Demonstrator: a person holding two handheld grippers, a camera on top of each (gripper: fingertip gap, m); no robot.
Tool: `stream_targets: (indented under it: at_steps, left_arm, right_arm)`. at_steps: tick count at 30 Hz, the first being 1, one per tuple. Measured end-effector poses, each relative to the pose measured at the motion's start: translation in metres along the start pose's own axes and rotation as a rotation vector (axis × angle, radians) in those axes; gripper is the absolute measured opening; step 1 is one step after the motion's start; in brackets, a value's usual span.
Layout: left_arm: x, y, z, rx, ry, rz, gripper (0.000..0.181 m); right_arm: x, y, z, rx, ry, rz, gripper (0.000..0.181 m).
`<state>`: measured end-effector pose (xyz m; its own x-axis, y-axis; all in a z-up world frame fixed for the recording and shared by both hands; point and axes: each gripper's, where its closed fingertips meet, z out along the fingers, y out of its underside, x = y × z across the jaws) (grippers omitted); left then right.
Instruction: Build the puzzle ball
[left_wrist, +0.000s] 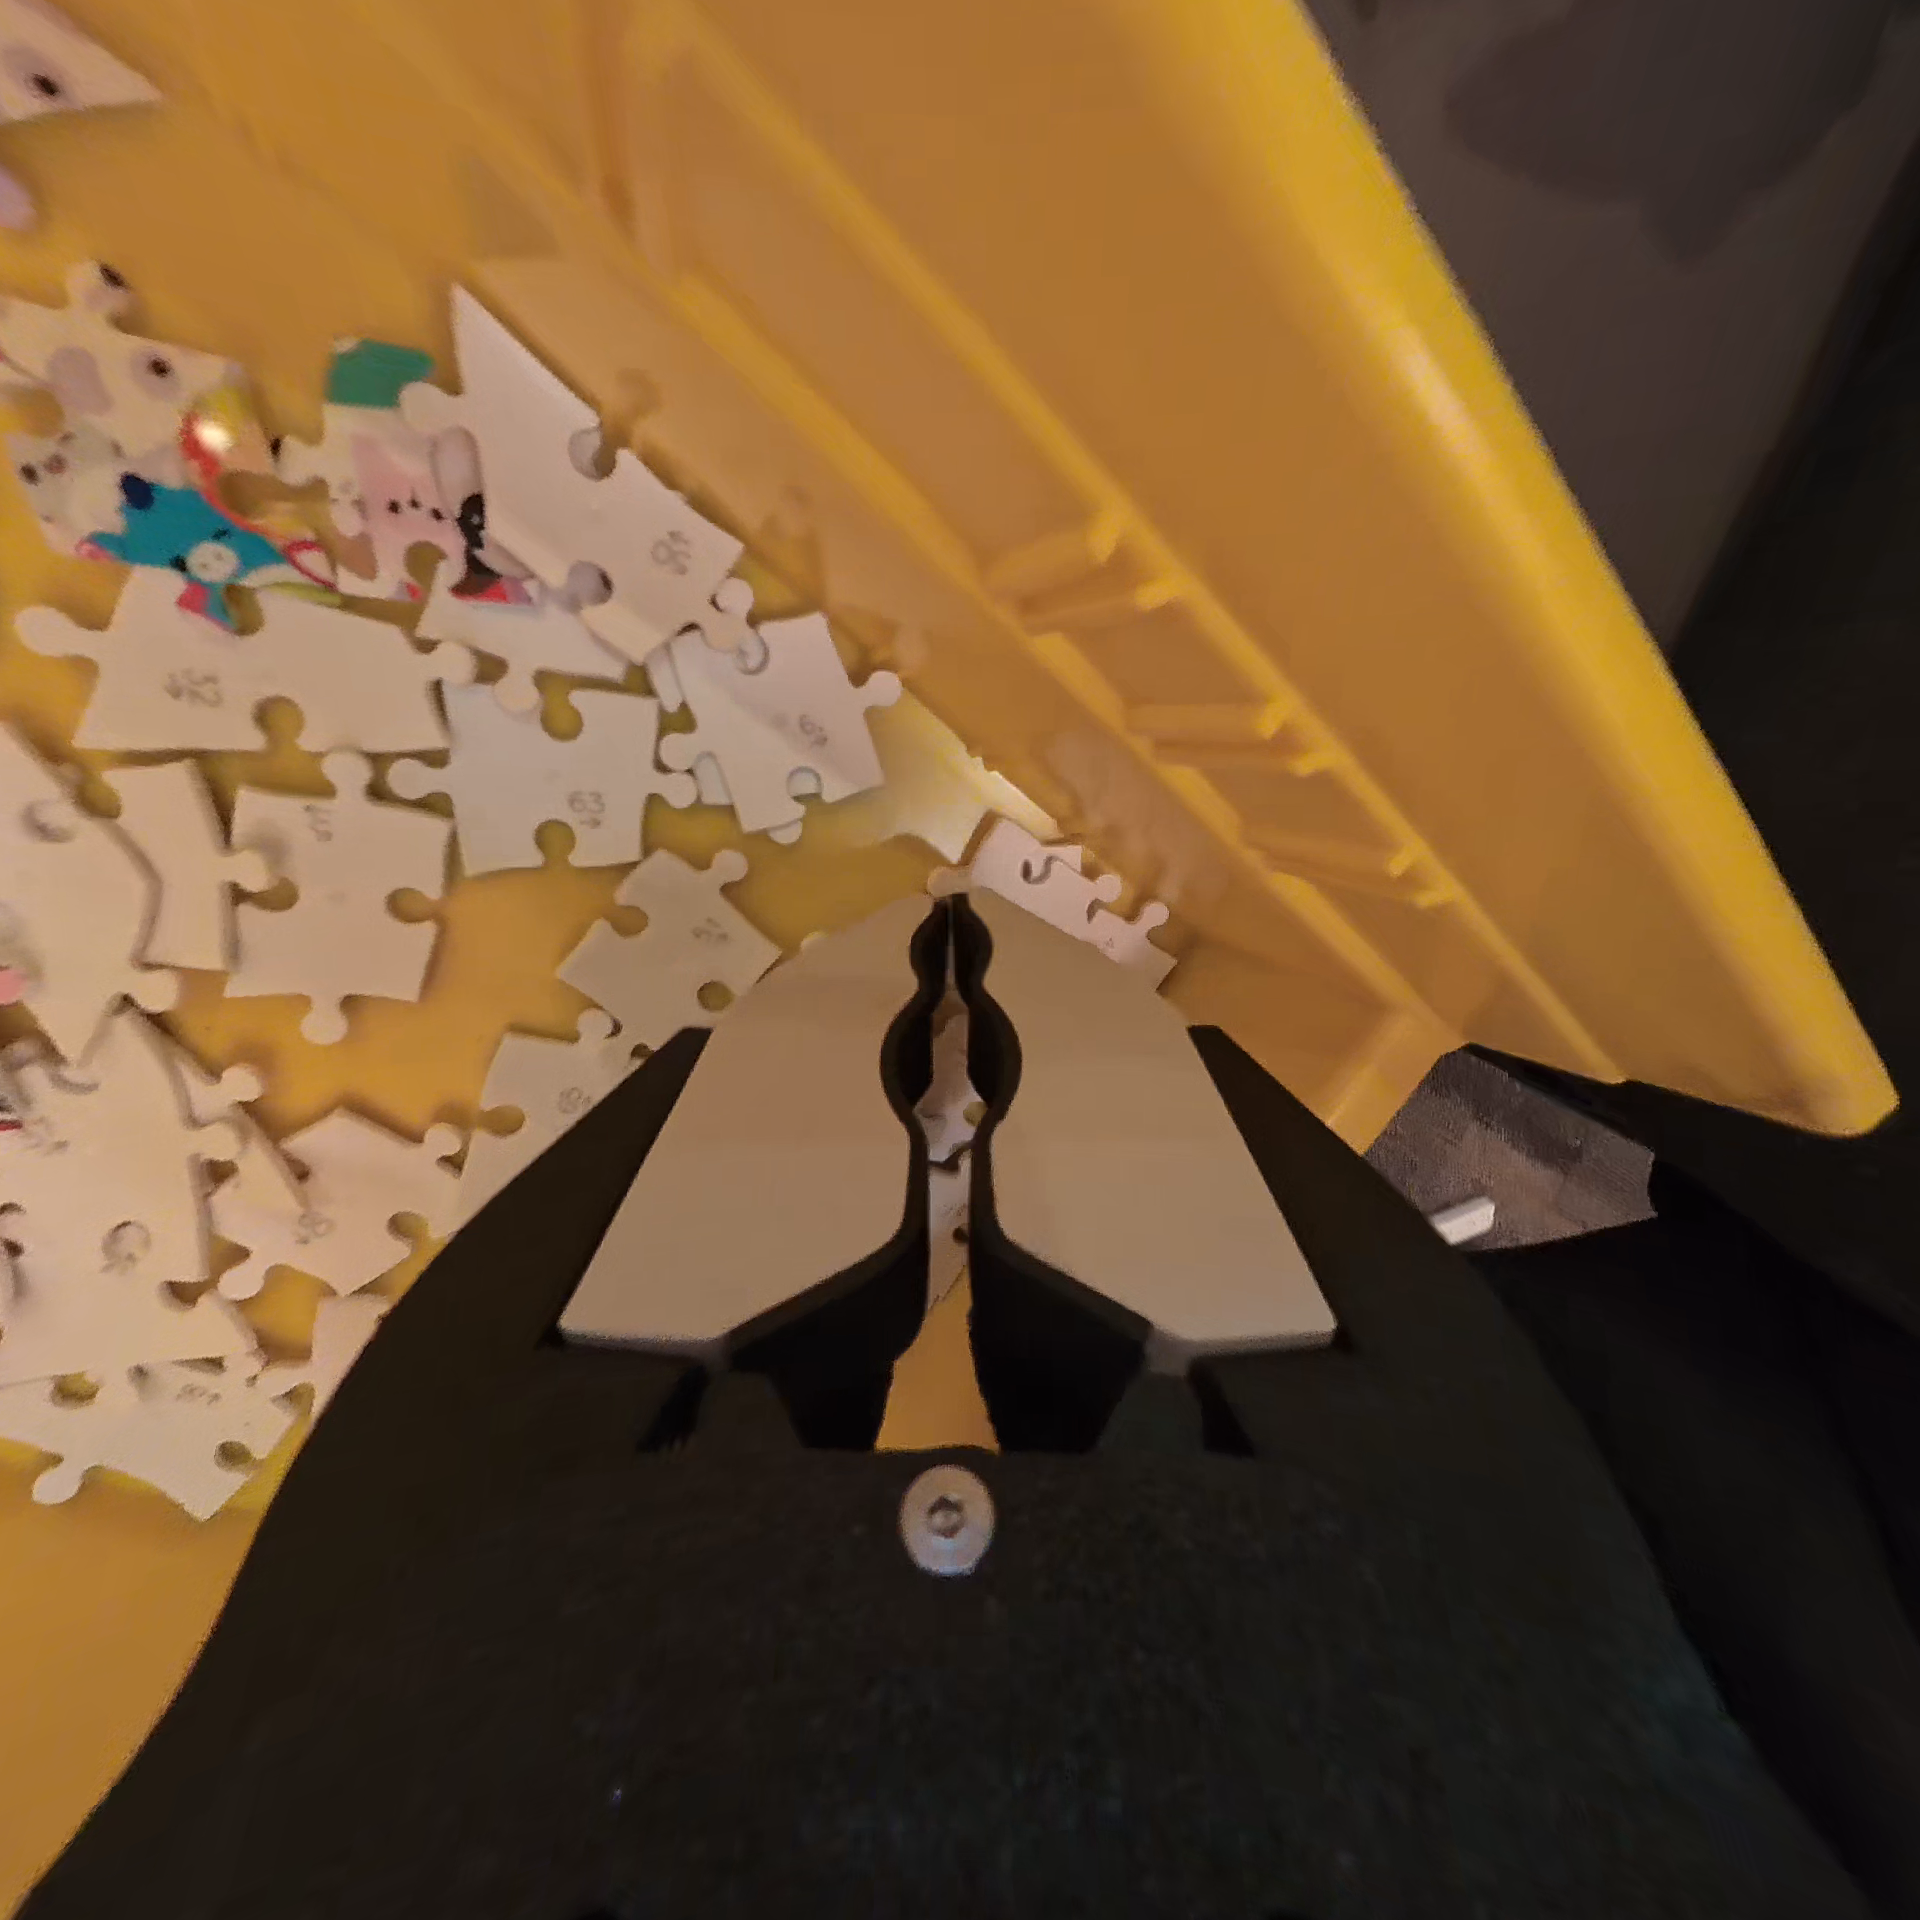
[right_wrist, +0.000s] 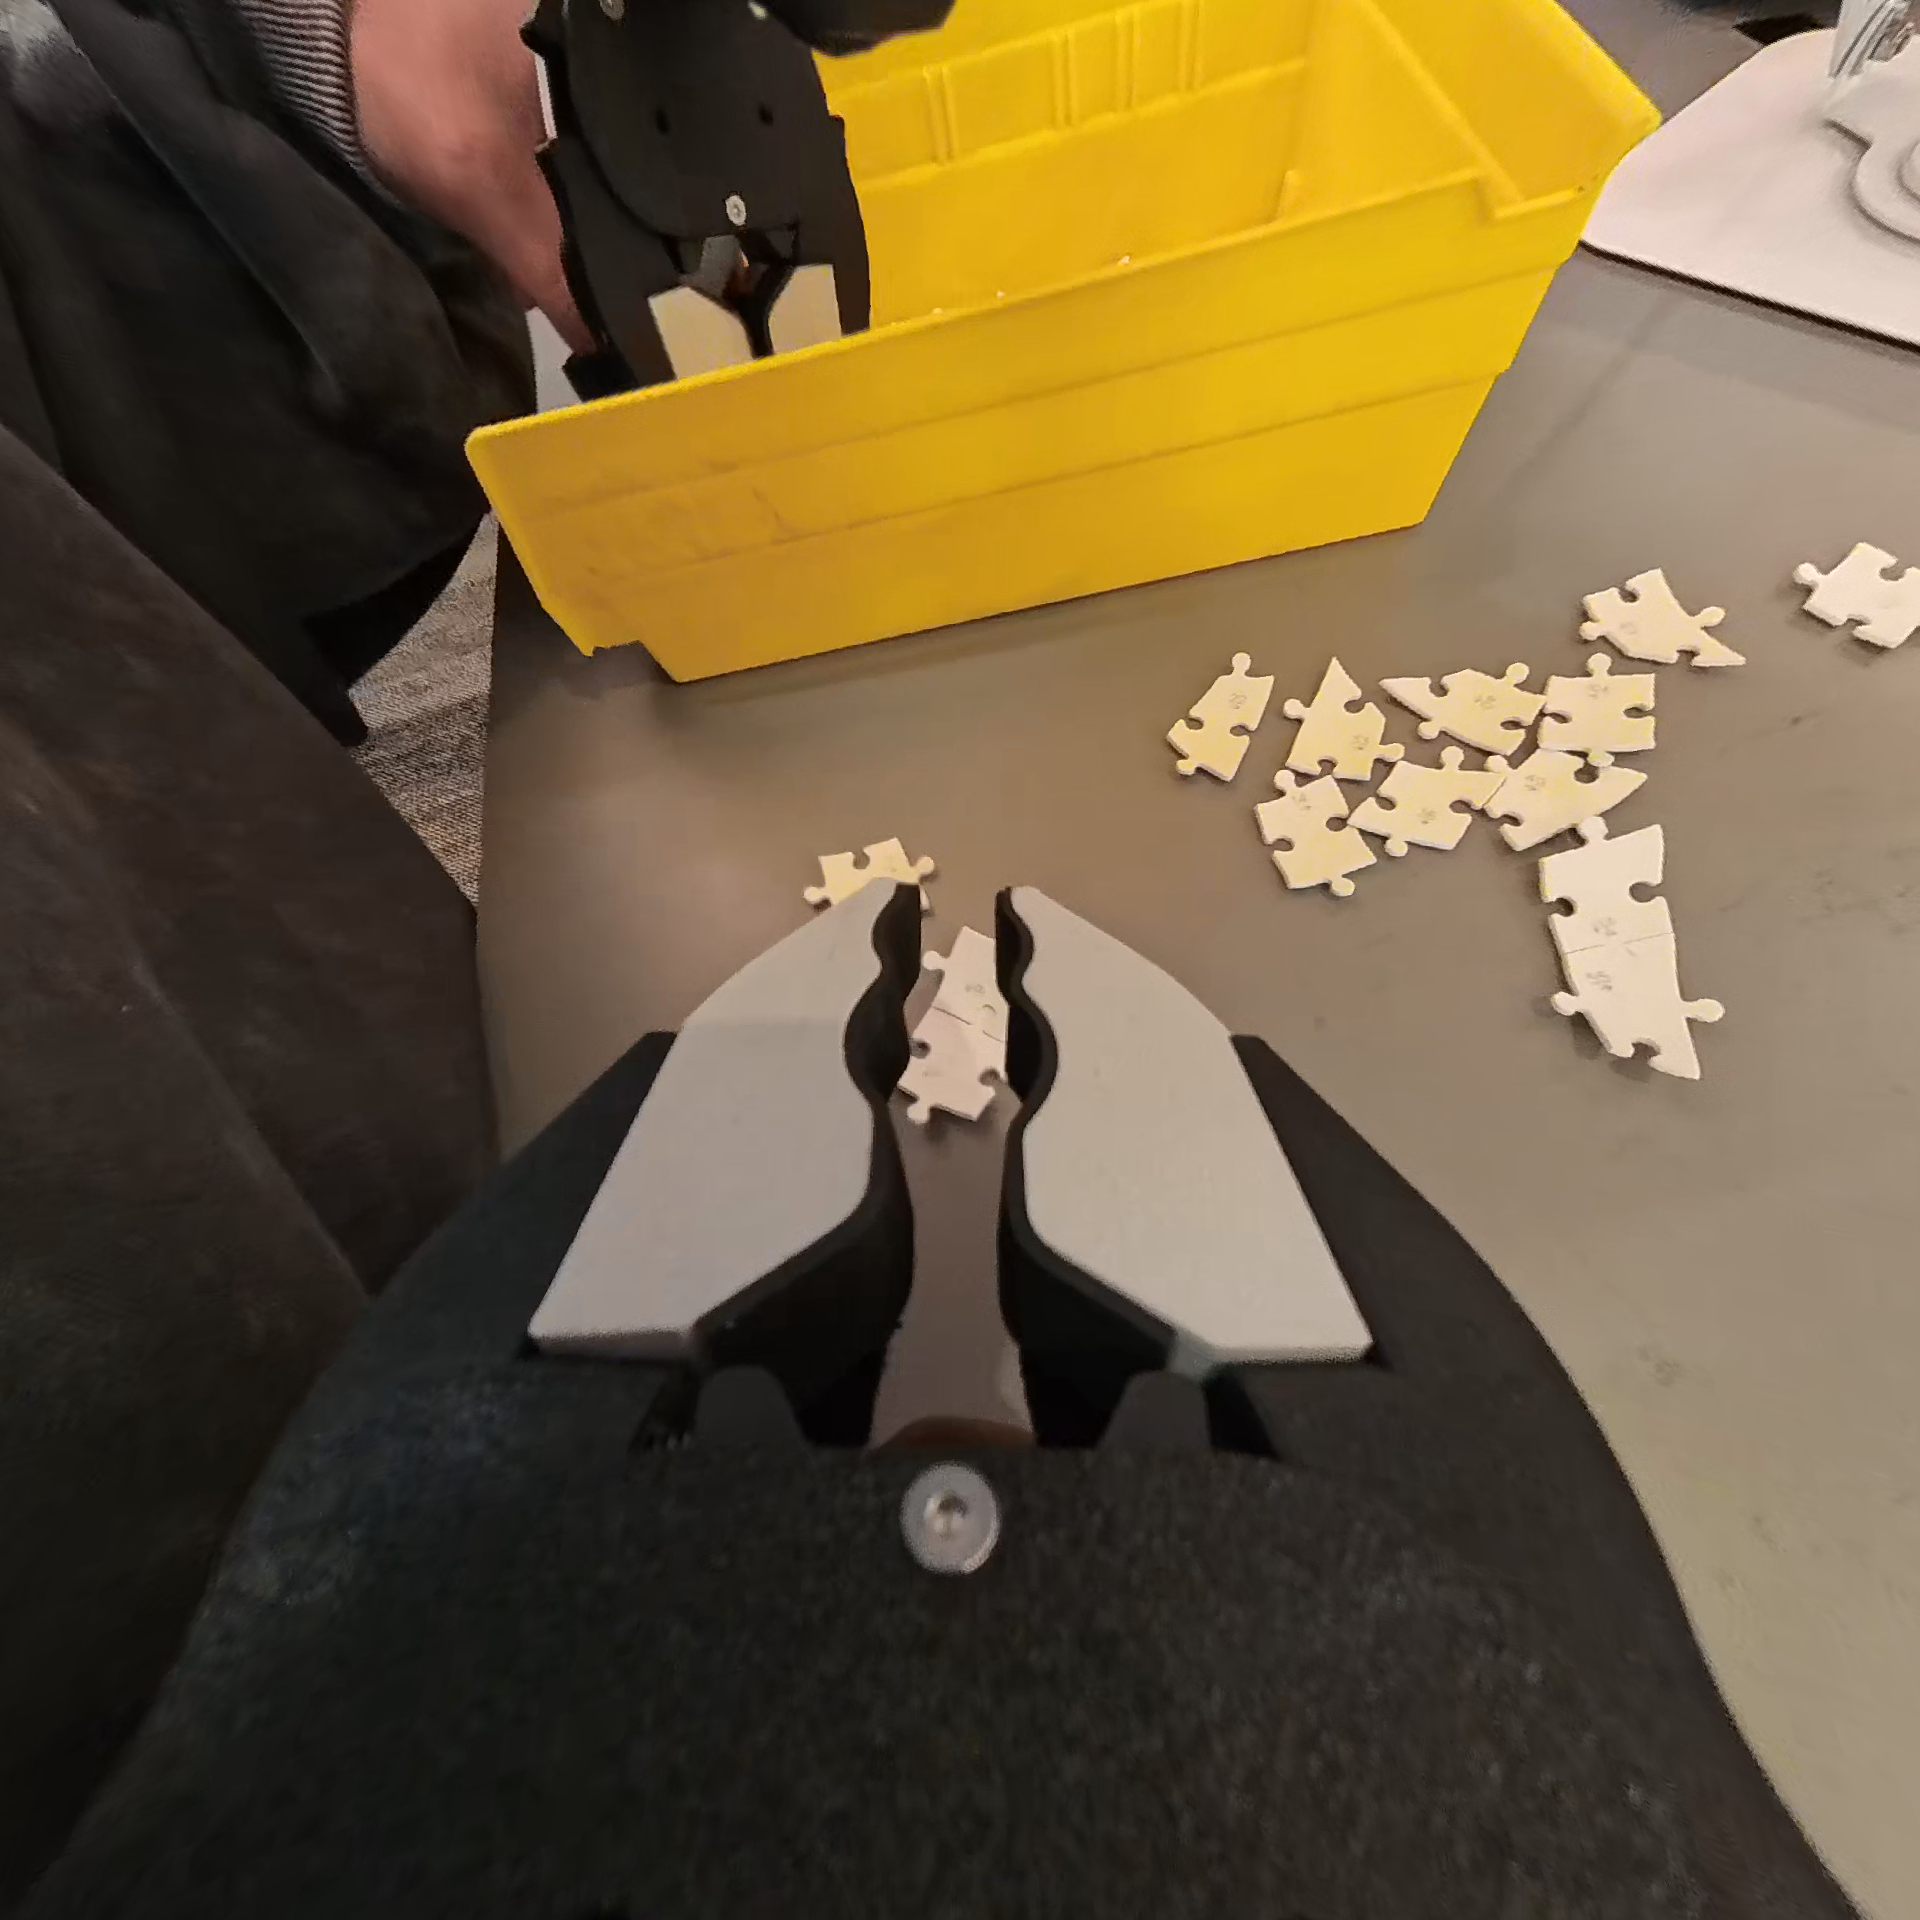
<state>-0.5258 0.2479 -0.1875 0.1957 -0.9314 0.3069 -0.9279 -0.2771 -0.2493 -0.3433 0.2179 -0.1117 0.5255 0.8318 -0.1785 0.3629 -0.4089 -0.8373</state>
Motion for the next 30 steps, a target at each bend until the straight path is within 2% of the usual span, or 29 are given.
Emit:
stream_targets:
  at_steps: [7,9,10,13,18,24,25,30]
  left_arm:
    - [-0.012,-0.002,-0.014,0.099,-0.039,-0.067,0.0]
    - [-0.019,-0.011,-0.013,0.133,-0.077,-0.066,0.034]
    - [-0.021,-0.015,-0.011,0.14,-0.09,-0.062,0.041]
    - [-0.023,-0.025,-0.005,0.149,-0.134,-0.025,0.045]
    - [-0.033,-0.033,-0.001,0.142,-0.267,0.001,0.032]
    - [-0.035,-0.027,-0.005,0.147,-0.33,-0.034,0.031]
    - [-0.035,-0.023,-0.009,0.151,-0.337,-0.048,0.011]
    - [-0.036,-0.009,-0.054,0.319,-0.394,-0.191,0.0]
  right_arm:
    - [-0.008,-0.002,0.0,0.002,0.004,-0.017,0.013]
    - [-0.011,-0.002,-0.001,-0.002,0.008,-0.02,0.013]
    - [-0.012,-0.003,-0.001,-0.002,0.01,-0.024,0.013]
    - [-0.013,-0.004,-0.005,-0.006,0.026,-0.037,0.013]
    - [-0.014,-0.004,-0.009,-0.007,0.039,-0.036,0.013]
    - [-0.016,-0.006,-0.01,-0.008,0.038,-0.046,0.013]
    - [-0.017,-0.006,-0.01,-0.007,0.037,-0.049,0.013]
    - [-0.019,-0.01,-0.01,-0.001,0.032,-0.059,0.013]
